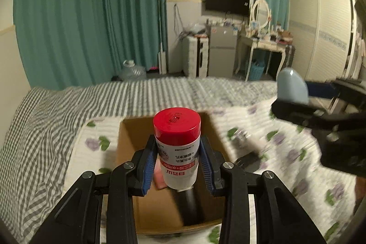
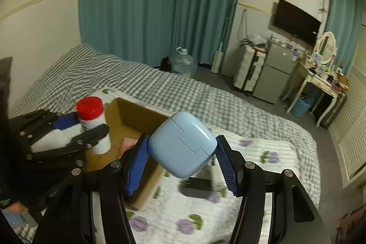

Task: Organize rigid objects
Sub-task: 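Lower the pill bottle and earbud case into the box and open both tools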

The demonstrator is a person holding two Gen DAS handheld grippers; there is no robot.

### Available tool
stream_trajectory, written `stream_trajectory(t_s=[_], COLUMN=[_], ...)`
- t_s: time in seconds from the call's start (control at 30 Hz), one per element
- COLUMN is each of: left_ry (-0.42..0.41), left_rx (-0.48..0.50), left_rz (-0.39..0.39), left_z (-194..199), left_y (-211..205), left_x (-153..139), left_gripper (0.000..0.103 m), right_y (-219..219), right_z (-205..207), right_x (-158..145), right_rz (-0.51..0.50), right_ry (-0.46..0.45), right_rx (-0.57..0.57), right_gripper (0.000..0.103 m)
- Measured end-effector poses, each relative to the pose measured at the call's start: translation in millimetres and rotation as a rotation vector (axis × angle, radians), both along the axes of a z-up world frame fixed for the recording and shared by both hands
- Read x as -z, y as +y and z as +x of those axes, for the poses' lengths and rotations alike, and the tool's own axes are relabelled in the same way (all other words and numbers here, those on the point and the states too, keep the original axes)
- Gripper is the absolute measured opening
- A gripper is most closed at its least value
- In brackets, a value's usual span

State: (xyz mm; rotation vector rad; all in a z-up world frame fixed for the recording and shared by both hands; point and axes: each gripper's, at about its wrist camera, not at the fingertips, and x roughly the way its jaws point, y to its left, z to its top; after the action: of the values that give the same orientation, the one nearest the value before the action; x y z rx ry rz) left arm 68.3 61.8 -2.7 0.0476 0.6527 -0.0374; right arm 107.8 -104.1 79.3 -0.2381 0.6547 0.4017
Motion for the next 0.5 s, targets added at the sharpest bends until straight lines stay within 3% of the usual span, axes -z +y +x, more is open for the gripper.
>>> stream_trajectory(t_s=[0.23,0.5], left_ry=[0.11,0.173], left_rx=[-0.001,0.005], left_rz=[-0.005,-0.015], left_z=[21,31], left_y=[25,42], left_x=[60,93], left_gripper=[0.037,0.037], right_y=[34,65], right_z=[23,49], right_x=[43,83], right_rz=[-0.007,-0.028], right_ry=[0.068,0.132], right_rx=[-0.023,-0.04], right_gripper=[0.058,0.058])
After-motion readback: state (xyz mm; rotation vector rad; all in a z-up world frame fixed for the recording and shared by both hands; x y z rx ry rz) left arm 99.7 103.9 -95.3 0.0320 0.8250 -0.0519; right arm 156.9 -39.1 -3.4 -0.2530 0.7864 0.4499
